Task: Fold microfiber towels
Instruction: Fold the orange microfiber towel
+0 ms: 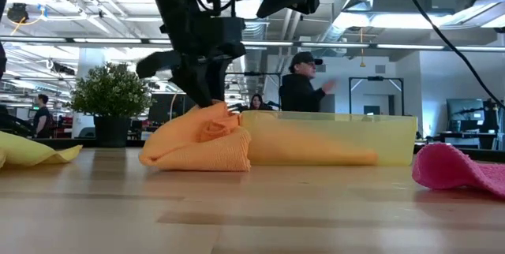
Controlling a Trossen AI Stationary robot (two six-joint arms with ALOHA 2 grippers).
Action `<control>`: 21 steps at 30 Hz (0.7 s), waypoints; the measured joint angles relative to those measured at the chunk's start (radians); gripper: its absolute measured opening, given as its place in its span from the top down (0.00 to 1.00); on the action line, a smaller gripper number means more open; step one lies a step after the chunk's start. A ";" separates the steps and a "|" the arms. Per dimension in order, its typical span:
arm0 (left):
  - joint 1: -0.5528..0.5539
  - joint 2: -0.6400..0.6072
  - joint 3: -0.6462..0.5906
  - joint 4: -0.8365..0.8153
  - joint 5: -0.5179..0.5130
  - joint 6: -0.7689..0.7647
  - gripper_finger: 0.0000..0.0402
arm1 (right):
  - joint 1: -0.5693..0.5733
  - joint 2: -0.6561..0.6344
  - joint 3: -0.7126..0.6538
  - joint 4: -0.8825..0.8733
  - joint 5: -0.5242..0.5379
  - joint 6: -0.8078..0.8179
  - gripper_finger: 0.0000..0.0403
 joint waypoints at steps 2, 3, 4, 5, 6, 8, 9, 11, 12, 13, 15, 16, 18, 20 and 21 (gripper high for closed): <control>0.000 -0.019 0.000 -0.037 0.004 -0.002 0.72 | 0.000 0.000 0.000 -0.002 0.000 0.000 0.44; 0.000 -0.029 0.000 -0.060 0.008 -0.003 0.72 | 0.000 0.000 0.000 -0.007 -0.001 -0.001 0.44; 0.000 -0.041 0.000 -0.083 0.013 -0.002 0.72 | 0.000 0.000 0.000 -0.013 -0.001 -0.001 0.44; 0.000 -0.054 0.000 -0.101 0.020 -0.002 0.72 | 0.000 0.000 0.000 -0.018 -0.002 -0.001 0.44; 0.000 -0.069 -0.001 -0.117 0.028 -0.004 0.72 | 0.000 0.000 0.000 -0.021 -0.002 -0.003 0.44; 0.000 -0.103 -0.001 -0.132 0.033 -0.025 0.72 | 0.000 0.000 0.000 -0.021 -0.003 -0.009 0.44; 0.000 -0.118 -0.001 -0.139 0.033 -0.037 0.72 | 0.001 0.000 0.000 -0.019 -0.003 -0.011 0.44; 0.000 -0.154 -0.002 -0.149 0.034 -0.066 0.72 | 0.001 -0.001 0.000 -0.020 -0.003 -0.013 0.44; 0.000 -0.175 -0.002 -0.145 0.035 -0.080 0.72 | 0.001 -0.001 0.000 -0.023 -0.003 -0.021 0.44; 0.000 -0.197 -0.001 -0.144 0.035 -0.096 0.72 | 0.001 -0.001 0.000 -0.025 -0.004 -0.031 0.44; 0.000 -0.243 -0.001 -0.160 0.035 -0.140 0.72 | 0.002 -0.001 0.000 -0.026 -0.004 -0.038 0.44; 0.000 -0.266 -0.001 -0.165 0.036 -0.168 0.72 | 0.003 -0.001 0.000 -0.027 -0.004 -0.039 0.44; 0.000 -0.321 -0.001 -0.183 0.040 -0.233 0.72 | 0.006 -0.001 -0.012 -0.027 -0.004 -0.059 0.44; 0.000 -0.382 -0.001 -0.197 0.062 -0.311 0.72 | 0.014 -0.002 -0.050 0.002 -0.004 -0.085 0.44; 0.001 -0.412 -0.001 -0.206 0.081 -0.351 0.72 | 0.020 -0.001 -0.069 0.020 -0.004 -0.095 0.44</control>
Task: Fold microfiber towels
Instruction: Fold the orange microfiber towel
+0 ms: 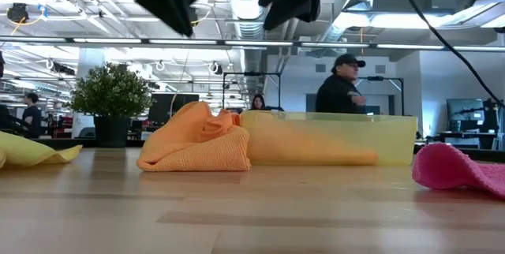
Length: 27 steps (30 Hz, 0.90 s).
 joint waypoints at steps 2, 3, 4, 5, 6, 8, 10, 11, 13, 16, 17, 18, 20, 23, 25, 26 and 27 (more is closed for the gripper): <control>0.000 -0.058 0.000 -0.008 0.043 -0.071 0.72 | 0.013 0.000 -0.047 0.076 -0.001 -0.027 0.44; -0.003 -0.087 0.000 -0.011 0.059 -0.101 0.72 | 0.020 0.000 -0.070 0.123 -0.001 -0.043 0.44; -0.006 -0.115 0.000 -0.015 0.065 -0.129 0.72 | 0.027 0.000 -0.094 0.165 -0.001 -0.056 0.44; -0.009 -0.143 0.000 -0.021 0.065 -0.156 0.72 | 0.033 0.000 -0.118 0.213 -0.001 -0.067 0.44; -0.017 -0.166 0.000 -0.027 0.063 -0.183 0.72 | 0.040 0.000 -0.141 0.262 -0.001 -0.077 0.44; -0.029 -0.213 0.000 -0.035 0.049 -0.235 0.72 | 0.054 0.000 -0.189 0.353 -0.001 -0.099 0.44; -0.044 -0.250 0.000 -0.044 0.031 -0.287 0.72 | 0.067 0.000 -0.235 0.425 -0.001 -0.115 0.44; -0.051 -0.268 -0.002 -0.046 0.022 -0.309 0.72 | 0.074 0.000 -0.257 0.462 0.000 -0.119 0.44; -0.067 -0.296 -0.004 -0.069 0.003 -0.340 0.72 | 0.084 0.000 -0.292 0.528 0.007 -0.108 0.44; -0.090 -0.322 -0.004 -0.090 -0.027 -0.364 0.72 | 0.093 0.000 -0.325 0.590 0.010 -0.084 0.44; -0.096 -0.328 -0.005 -0.097 -0.032 -0.366 0.72 | 0.097 0.000 -0.337 0.619 0.026 -0.084 0.44; -0.102 -0.332 -0.006 -0.099 -0.038 -0.366 0.72 | 0.101 0.000 -0.349 0.648 0.048 -0.084 0.44; -0.113 -0.335 -0.005 -0.112 -0.047 -0.364 0.72 | 0.108 0.026 -0.356 0.697 0.085 -0.086 0.44; -0.121 -0.337 -0.006 -0.119 -0.052 -0.360 0.72 | 0.107 0.072 -0.362 0.716 0.114 -0.062 0.44; -0.126 -0.336 -0.006 -0.123 -0.053 -0.359 0.72 | 0.102 0.124 -0.333 0.777 0.116 -0.034 0.44; -0.128 -0.336 -0.006 -0.126 -0.053 -0.358 0.72 | 0.098 0.140 -0.329 0.759 0.116 -0.020 0.44; -0.132 -0.337 -0.006 -0.129 -0.054 -0.358 0.72 | 0.098 0.155 -0.326 0.742 0.116 -0.013 0.44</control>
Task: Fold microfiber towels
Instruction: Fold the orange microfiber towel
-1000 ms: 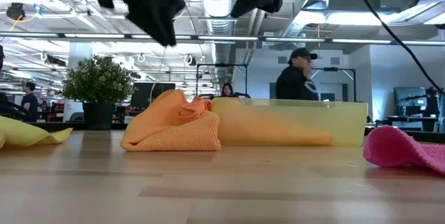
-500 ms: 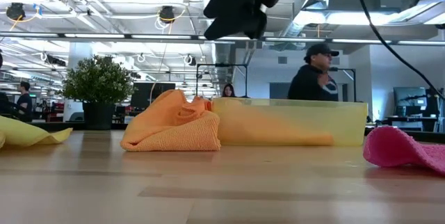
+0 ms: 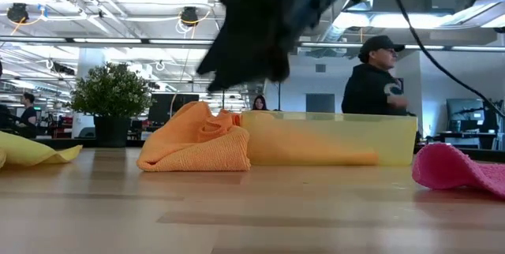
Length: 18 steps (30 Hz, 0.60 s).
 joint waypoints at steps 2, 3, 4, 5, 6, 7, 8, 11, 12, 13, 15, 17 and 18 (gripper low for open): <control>-0.002 0.000 0.000 -0.009 0.000 0.001 0.72 | -0.001 0.041 0.027 0.013 0.008 0.000 0.44; -0.002 0.000 0.000 -0.015 0.001 0.001 0.72 | 0.000 0.048 0.035 0.016 0.025 0.001 0.44; -0.002 0.000 0.000 -0.014 0.002 0.001 0.72 | 0.001 0.048 0.039 0.008 0.049 0.001 0.44; -0.002 0.000 0.000 -0.013 0.003 0.000 0.72 | 0.002 0.050 0.046 0.009 0.070 0.001 0.44; -0.002 0.000 0.000 -0.015 0.004 0.000 0.72 | 0.003 0.057 0.056 0.015 0.087 0.002 0.44; -0.002 0.000 0.000 -0.016 0.004 0.000 0.72 | 0.003 0.061 0.059 0.014 0.103 0.007 0.44; -0.002 0.000 0.000 -0.016 0.005 0.001 0.72 | 0.003 0.062 0.058 -0.008 0.120 0.014 0.44; -0.002 0.000 0.000 -0.020 0.007 0.001 0.72 | 0.002 0.065 0.058 -0.048 0.132 0.039 0.44; -0.002 0.000 0.000 -0.020 0.007 0.001 0.72 | 0.002 0.065 0.059 -0.061 0.133 0.055 0.44; -0.002 0.000 0.000 -0.020 0.007 0.001 0.72 | 0.005 0.065 0.059 -0.080 0.133 0.072 0.44; -0.002 0.000 0.000 -0.021 0.007 0.001 0.72 | 0.014 0.065 0.059 -0.120 0.133 0.077 0.44; -0.002 0.000 0.000 -0.022 0.007 0.000 0.72 | 0.020 0.065 0.059 -0.130 0.136 0.074 0.44; -0.002 0.000 0.000 -0.022 0.007 0.001 0.72 | 0.022 0.065 0.059 -0.130 0.141 0.073 0.44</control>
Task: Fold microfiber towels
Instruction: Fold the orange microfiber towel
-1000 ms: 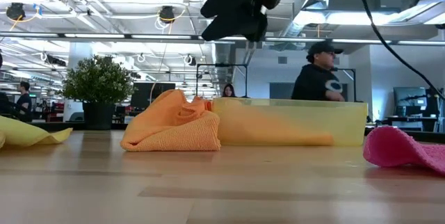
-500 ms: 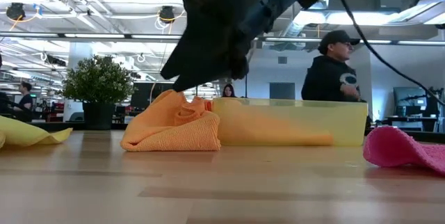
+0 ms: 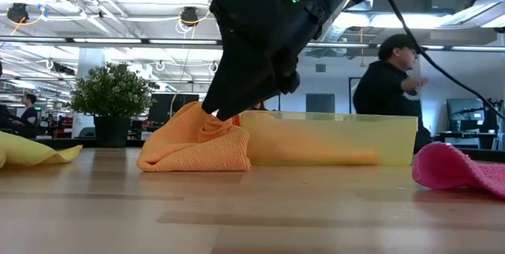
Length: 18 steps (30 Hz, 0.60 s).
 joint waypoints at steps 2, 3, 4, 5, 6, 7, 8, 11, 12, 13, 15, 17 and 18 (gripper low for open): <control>0.000 0.000 0.000 -0.001 0.000 0.000 0.72 | 0.001 0.000 0.000 -0.003 0.025 -0.002 0.44; 0.000 0.000 0.000 -0.001 0.000 0.000 0.72 | 0.000 0.000 0.000 -0.003 0.043 -0.002 0.44; 0.000 0.000 0.000 -0.002 0.000 0.000 0.72 | -0.001 0.000 0.000 -0.003 0.062 -0.002 0.44; 0.000 0.000 0.000 -0.002 0.000 0.000 0.72 | -0.003 0.000 0.000 -0.003 0.075 -0.002 0.44; 0.000 0.000 0.000 -0.002 0.000 0.000 0.72 | -0.005 0.000 0.000 -0.005 0.082 -0.003 0.44; 0.000 0.000 0.000 -0.002 0.000 0.000 0.72 | -0.009 0.001 0.000 -0.007 0.084 -0.003 0.44; 0.000 0.000 0.000 -0.002 0.000 0.000 0.72 | -0.011 0.007 0.001 -0.001 0.084 -0.003 0.44; 0.000 0.000 0.000 -0.002 0.000 0.000 0.72 | -0.014 0.026 0.000 -0.002 0.061 -0.003 0.44; 0.000 0.000 0.000 -0.002 0.000 0.000 0.72 | -0.014 0.035 0.000 0.014 0.042 -0.003 0.44; 0.000 0.000 0.000 -0.002 0.000 0.000 0.72 | -0.013 0.045 0.001 0.030 0.022 -0.003 0.44; 0.000 0.000 0.000 -0.002 0.000 0.000 0.72 | -0.008 0.061 0.000 0.029 0.010 -0.003 0.44; 0.000 0.000 0.000 -0.002 0.000 0.000 0.72 | -0.006 0.062 -0.002 0.025 0.016 0.002 0.45; 0.000 0.000 0.000 -0.002 0.000 0.001 0.72 | -0.006 0.061 0.000 0.031 0.027 0.008 0.45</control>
